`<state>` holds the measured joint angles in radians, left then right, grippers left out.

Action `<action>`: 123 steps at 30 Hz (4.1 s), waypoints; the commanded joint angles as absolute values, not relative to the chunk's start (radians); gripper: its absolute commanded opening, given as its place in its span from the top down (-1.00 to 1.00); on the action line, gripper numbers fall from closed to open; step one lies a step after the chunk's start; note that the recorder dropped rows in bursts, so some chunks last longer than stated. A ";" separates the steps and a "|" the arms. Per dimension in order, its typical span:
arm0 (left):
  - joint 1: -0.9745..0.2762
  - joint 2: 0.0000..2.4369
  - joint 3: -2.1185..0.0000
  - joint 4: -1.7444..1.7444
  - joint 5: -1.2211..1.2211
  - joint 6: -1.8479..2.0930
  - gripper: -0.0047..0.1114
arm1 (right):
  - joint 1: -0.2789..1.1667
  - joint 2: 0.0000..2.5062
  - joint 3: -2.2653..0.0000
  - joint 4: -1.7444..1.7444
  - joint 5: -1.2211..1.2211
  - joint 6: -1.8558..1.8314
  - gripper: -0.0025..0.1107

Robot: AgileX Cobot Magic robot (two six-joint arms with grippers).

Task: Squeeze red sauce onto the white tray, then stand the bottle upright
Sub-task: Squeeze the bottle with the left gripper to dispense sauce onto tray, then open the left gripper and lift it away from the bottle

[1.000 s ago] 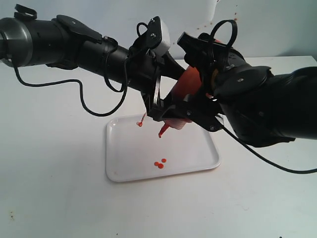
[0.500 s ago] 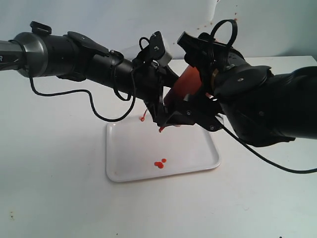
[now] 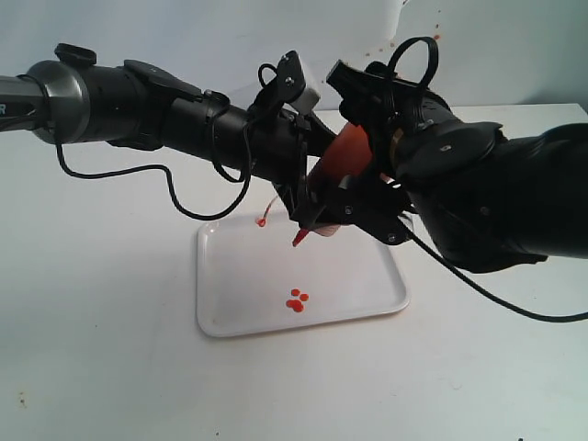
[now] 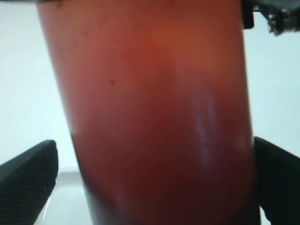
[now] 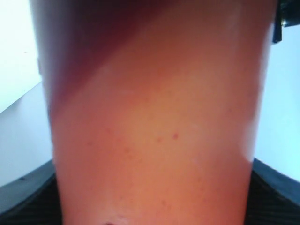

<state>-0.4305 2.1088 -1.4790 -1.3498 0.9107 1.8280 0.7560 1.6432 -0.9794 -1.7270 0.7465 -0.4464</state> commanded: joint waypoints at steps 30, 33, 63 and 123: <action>-0.436 2.102 -1.483 -1.320 1.007 1.885 0.85 | 0.758 1.632 -0.992 -1.744 0.767 -0.437 0.96; -0.436 2.102 -1.483 -1.320 1.010 1.916 0.74 | 0.758 1.632 -0.992 -1.744 0.779 -0.437 0.96; -0.436 2.102 -1.483 -1.307 1.002 1.907 -0.88 | 0.758 1.630 -0.992 -1.744 0.794 -0.437 0.96; -0.434 2.089 -1.483 -1.192 1.011 1.748 -0.88 | 0.758 1.630 -0.992 -1.744 0.803 -0.411 0.96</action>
